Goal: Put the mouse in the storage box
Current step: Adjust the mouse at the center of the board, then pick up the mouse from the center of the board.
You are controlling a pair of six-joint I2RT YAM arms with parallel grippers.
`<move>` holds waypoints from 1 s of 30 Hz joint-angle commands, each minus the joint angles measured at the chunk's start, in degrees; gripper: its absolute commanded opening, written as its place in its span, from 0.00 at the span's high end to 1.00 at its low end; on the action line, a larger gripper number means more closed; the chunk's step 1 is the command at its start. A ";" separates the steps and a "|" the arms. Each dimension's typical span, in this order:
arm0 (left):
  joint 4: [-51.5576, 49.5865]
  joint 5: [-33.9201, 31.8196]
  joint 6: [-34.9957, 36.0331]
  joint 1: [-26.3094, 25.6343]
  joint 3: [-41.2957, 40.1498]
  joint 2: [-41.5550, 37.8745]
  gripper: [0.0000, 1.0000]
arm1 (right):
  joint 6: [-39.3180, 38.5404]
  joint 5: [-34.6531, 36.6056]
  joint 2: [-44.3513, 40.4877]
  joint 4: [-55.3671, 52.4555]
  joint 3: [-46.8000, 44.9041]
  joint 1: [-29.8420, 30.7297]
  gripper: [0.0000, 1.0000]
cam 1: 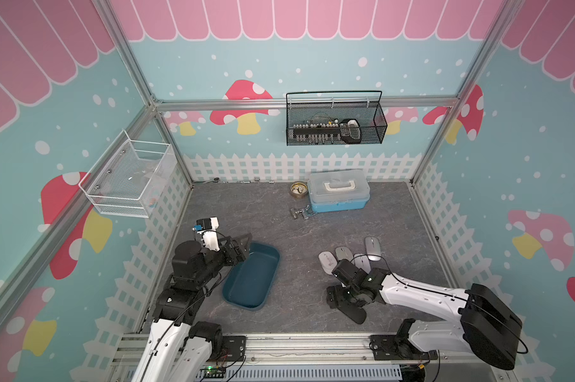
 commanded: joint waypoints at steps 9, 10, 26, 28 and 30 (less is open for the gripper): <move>-0.53 0.06 0.18 -0.38 -0.62 1.19 0.08 | -10.76 0.36 9.39 -15.22 4.17 0.49 0.01; -0.55 0.11 0.18 -0.38 -0.61 1.41 0.08 | -11.22 0.81 9.44 -15.89 4.55 0.44 0.01; -0.64 -0.82 0.00 -1.59 -0.57 1.02 0.08 | -13.01 -0.19 10.47 -16.17 4.99 0.70 0.10; -0.72 -1.14 -0.09 -2.11 -0.62 0.98 0.08 | -12.46 0.14 10.11 -15.88 4.80 0.85 0.14; -0.68 -1.27 -0.08 -2.52 -0.62 0.95 0.08 | -12.17 0.28 9.80 -15.64 4.50 0.94 0.26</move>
